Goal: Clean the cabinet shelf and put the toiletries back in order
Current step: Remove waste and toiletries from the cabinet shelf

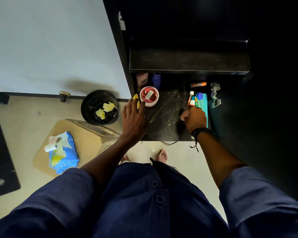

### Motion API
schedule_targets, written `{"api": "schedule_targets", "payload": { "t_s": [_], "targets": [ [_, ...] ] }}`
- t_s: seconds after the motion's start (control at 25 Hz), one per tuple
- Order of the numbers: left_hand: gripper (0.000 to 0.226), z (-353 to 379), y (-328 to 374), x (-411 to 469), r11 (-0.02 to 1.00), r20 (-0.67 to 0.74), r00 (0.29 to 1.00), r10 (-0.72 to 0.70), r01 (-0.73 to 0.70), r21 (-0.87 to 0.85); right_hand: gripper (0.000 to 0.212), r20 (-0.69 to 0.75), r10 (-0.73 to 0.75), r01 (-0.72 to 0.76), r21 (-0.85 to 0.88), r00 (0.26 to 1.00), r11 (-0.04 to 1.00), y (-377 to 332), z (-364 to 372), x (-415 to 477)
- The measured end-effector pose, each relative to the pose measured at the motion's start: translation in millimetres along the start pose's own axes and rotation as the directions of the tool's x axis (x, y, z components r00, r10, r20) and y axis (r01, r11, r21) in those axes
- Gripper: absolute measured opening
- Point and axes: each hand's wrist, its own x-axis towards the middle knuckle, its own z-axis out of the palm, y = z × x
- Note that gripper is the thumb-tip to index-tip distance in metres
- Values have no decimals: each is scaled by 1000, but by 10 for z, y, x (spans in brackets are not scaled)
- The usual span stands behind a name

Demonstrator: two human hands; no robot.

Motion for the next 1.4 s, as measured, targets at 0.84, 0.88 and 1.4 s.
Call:
{"api": "schedule_targets", "payload": {
  "t_s": [0.84,0.88,1.4],
  "targets": [
    [71,-100,-436,-111,951,322,945,-63,155,-268,24,85,-423,410,133,902,902,-1301,506,-83],
    [71,-96,-435,-117,951,328,943,-63,157,-267,24,82,-419,406,140,904,903,-1284,520,-83],
    [53,-44,-207,-196,958,255,960,120,-44,-284,42,-191,37,39,377,981,925,-446,371,-79]
  ]
}}
